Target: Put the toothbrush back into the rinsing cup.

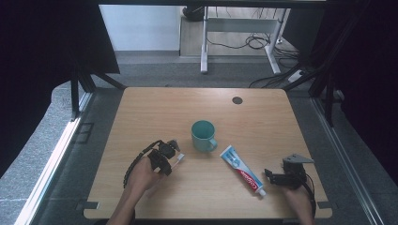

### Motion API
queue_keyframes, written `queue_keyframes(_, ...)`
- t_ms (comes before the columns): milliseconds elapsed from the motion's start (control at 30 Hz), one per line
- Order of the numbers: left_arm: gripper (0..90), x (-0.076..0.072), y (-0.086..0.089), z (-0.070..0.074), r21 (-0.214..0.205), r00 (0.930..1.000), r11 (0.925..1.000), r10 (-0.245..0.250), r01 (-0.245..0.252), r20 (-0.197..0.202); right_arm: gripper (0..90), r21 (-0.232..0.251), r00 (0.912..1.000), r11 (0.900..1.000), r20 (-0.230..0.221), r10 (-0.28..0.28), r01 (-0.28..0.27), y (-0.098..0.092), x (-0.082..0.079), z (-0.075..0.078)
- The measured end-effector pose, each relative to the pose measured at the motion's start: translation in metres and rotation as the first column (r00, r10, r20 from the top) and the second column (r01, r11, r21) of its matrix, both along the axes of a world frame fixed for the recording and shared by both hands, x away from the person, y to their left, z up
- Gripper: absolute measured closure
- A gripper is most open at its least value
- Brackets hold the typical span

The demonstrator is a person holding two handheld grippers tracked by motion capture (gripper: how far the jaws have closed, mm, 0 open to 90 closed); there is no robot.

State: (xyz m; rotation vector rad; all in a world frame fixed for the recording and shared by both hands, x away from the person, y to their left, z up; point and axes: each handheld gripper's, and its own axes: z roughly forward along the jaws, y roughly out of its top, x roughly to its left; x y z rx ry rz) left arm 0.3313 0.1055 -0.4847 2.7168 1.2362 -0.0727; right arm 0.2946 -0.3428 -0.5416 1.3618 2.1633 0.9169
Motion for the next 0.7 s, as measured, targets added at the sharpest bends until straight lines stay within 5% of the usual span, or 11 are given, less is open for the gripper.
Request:
queue_keyframes(533,84.7,0.0,0.023,0.016,-0.16,0.995,0.987,0.027,-0.011,0.096,9.3,0.0,1.0,1.0,0.0,0.0,0.0,0.0,0.0,0.0)
queue_keyframes(700,84.7,0.0,0.029,0.024,-0.225,0.9894,0.9743,0.037,-0.004,0.141,9.3,0.0,1.0,1.0,0.0,0.0,0.0,0.0,0.0,0.0)
